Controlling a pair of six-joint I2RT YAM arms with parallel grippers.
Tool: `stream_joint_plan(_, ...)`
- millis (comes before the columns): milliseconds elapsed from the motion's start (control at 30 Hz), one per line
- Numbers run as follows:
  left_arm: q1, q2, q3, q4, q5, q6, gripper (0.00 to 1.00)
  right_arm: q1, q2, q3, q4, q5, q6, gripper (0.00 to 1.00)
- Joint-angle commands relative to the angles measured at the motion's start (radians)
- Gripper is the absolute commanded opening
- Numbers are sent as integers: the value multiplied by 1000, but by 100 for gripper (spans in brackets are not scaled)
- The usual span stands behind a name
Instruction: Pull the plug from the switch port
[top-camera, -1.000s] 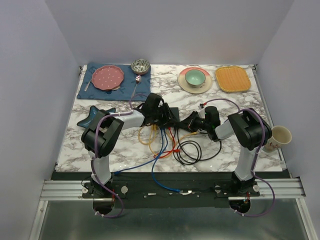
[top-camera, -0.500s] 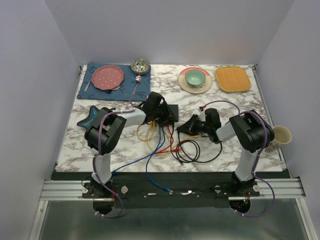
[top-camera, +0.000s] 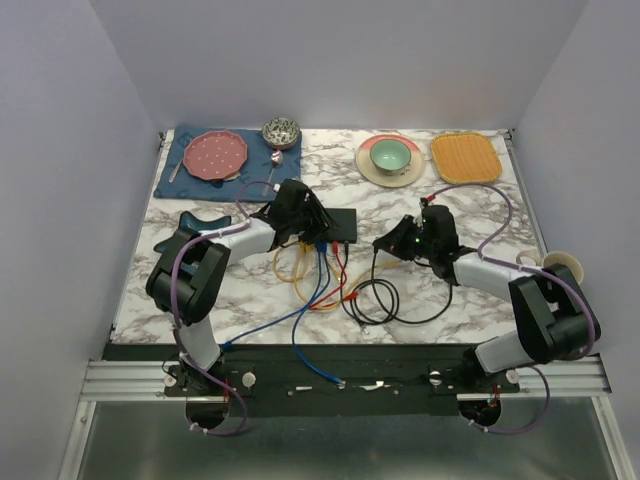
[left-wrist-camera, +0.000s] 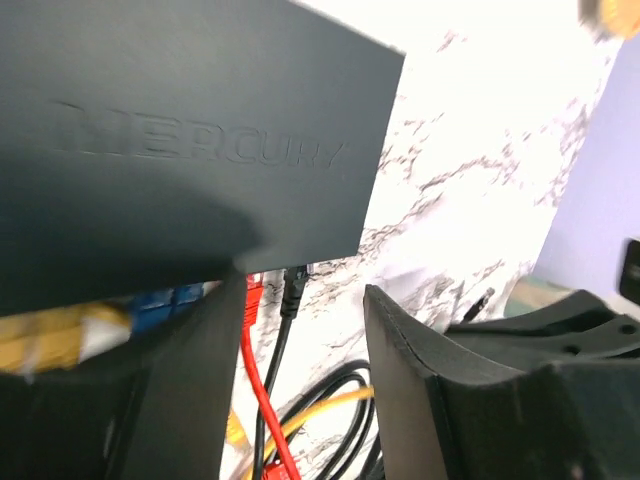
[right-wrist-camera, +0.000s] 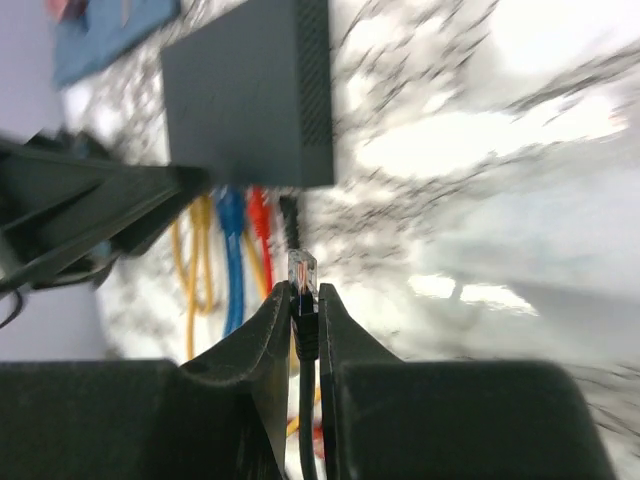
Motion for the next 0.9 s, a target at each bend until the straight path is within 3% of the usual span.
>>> stream_joint_plan(0, 21, -105, -40, -11, -75, 40, 59, -19, -87, 17, -323, 311, -131, 1)
stream_joint_plan(100, 24, -127, -58, -12, -78, 44, 59, -19, -105, 11, -317, 290, -151, 23)
stream_joint_plan(133, 27, -130, -63, -12, -78, 47, 60, -22, -119, -1, -292, 271, -151, 36)
stream_joint_plan(200, 32, -138, -68, -14, -73, 48, 60, -19, -160, -20, -202, 212, -148, 49)
stream_joint_plan(233, 35, -141, -69, -14, -73, 48, 60, -16, -168, -20, -179, 195, -146, 61)
stream_joint_plan(333, 50, -156, -64, -26, -75, 54, 60, 1, -151, 37, -153, 141, -146, 69)
stream_joint_plan(500, 92, -171, -43, -74, -84, 70, 60, 44, -56, 112, -65, 21, -113, 71)
stream_joint_plan(633, 116, -171, -40, -116, -94, 83, 61, 89, 18, 155, -19, 10, -93, 71)
stream_joint_plan(867, 145, -109, -25, -133, -69, 83, 61, 107, 226, 206, 64, -108, -13, 63)
